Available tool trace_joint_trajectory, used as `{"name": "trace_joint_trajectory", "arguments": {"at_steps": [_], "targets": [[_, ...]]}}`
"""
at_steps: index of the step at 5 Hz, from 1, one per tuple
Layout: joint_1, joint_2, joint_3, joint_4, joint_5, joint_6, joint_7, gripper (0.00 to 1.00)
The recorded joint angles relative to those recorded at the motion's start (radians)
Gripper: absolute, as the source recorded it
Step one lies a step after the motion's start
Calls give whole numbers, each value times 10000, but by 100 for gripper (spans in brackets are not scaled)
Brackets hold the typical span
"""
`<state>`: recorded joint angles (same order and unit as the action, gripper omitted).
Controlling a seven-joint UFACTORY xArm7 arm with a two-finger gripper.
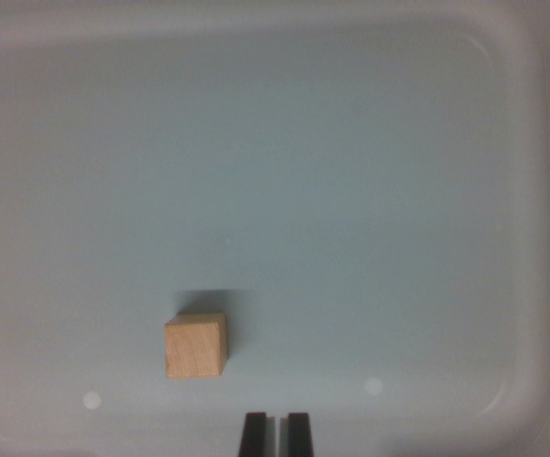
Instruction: Push wooden cube
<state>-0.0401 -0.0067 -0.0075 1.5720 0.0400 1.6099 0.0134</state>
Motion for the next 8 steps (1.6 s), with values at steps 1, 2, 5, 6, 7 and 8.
{"name": "trace_joint_trajectory", "arguments": {"at_steps": [1, 2, 5, 6, 7, 8], "targets": [[0, 0, 0, 0, 0, 0, 0, 0], [8, -2, 12, -89, 1, -85, 13, 0], [21, -5, 32, -227, 2, -216, 33, 0], [37, -9, 57, -410, 4, -390, 59, 0], [37, -9, 57, -410, 4, -390, 59, 0], [58, -14, 88, -634, 6, -604, 91, 0]]}}
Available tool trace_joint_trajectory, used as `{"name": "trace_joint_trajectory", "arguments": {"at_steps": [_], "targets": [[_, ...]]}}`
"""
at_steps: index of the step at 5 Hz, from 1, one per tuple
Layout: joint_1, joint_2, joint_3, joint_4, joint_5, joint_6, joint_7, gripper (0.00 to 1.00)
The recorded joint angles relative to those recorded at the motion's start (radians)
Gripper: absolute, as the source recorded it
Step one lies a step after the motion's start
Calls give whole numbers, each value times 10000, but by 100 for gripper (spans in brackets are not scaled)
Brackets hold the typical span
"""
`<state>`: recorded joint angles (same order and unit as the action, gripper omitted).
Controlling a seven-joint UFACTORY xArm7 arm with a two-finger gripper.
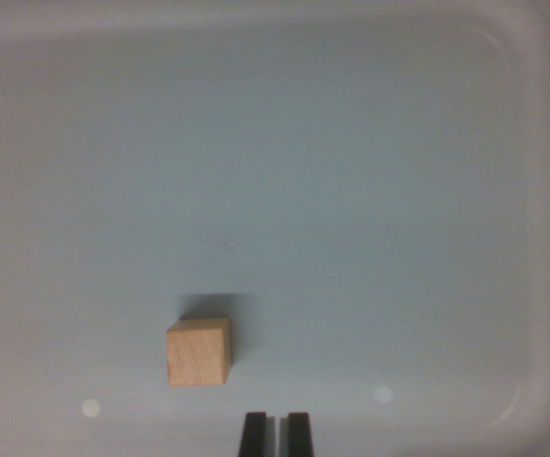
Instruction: Push wooden cube
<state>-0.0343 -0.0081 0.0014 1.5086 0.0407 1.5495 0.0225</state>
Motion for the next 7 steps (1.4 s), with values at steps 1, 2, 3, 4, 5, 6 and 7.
{"name": "trace_joint_trajectory", "arguments": {"at_steps": [1, 2, 3, 4, 5, 6, 7], "targets": [[0, 0, 0, 0, 0, 0, 0, 0], [23, -6, 35, -249, 2, -237, 36, 0], [23, -6, 35, -249, 2, -237, 36, 0], [50, -12, 76, -549, 5, -522, 79, 0], [50, -12, 76, -549, 5, -522, 79, 0], [80, -19, 122, -879, 9, -837, 126, 0], [80, -19, 122, -879, 9, -837, 126, 0]]}}
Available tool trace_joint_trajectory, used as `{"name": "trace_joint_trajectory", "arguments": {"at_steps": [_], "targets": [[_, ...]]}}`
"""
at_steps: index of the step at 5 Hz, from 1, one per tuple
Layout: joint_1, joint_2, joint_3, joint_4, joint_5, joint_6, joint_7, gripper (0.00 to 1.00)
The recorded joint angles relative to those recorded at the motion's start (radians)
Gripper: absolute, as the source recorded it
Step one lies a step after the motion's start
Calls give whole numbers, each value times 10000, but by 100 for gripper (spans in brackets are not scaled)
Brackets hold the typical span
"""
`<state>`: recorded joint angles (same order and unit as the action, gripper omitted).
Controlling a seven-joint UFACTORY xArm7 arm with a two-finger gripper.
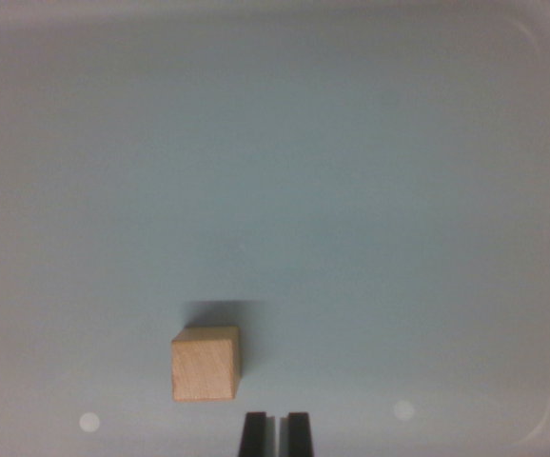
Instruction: Push wooden cube
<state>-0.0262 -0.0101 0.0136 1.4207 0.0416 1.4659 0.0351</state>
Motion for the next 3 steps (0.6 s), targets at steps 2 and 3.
{"name": "trace_joint_trajectory", "arguments": {"at_steps": [2, 3], "targets": [[33, -8, 50, -358, 4, -341, 51, 0], [68, -16, 103, -742, 7, -707, 106, 0]]}}
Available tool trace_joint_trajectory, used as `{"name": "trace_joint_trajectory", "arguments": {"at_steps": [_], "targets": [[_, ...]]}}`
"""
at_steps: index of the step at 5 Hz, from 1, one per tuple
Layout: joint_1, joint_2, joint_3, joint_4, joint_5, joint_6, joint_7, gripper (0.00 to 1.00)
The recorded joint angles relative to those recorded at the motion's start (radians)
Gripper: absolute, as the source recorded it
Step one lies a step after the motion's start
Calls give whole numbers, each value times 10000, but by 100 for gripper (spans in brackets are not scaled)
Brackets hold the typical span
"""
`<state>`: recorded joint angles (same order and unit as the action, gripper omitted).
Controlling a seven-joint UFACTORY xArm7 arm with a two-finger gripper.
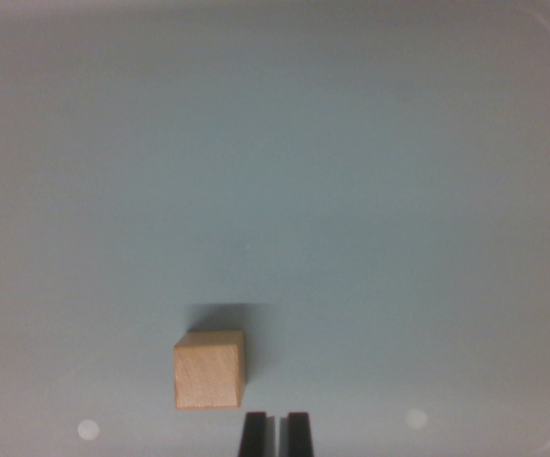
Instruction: Push wooden cube
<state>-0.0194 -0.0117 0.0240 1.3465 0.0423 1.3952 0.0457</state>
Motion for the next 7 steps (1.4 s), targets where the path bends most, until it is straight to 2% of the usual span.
{"name": "trace_joint_trajectory", "arguments": {"at_steps": [1, 2, 3, 4, 5, 6, 7], "targets": [[0, 0, 0, 0, 0, 0, 0, 0], [37, -9, 57, -407, 4, -387, 58, 0], [37, -9, 57, -407, 4, -387, 58, 0], [74, -18, 113, -811, 8, -772, 116, 0], [74, -18, 113, -811, 8, -772, 116, 0], [115, -28, 174, -1252, 13, -1192, 179, 0], [115, -28, 174, -1252, 13, -1192, 179, 0]]}}
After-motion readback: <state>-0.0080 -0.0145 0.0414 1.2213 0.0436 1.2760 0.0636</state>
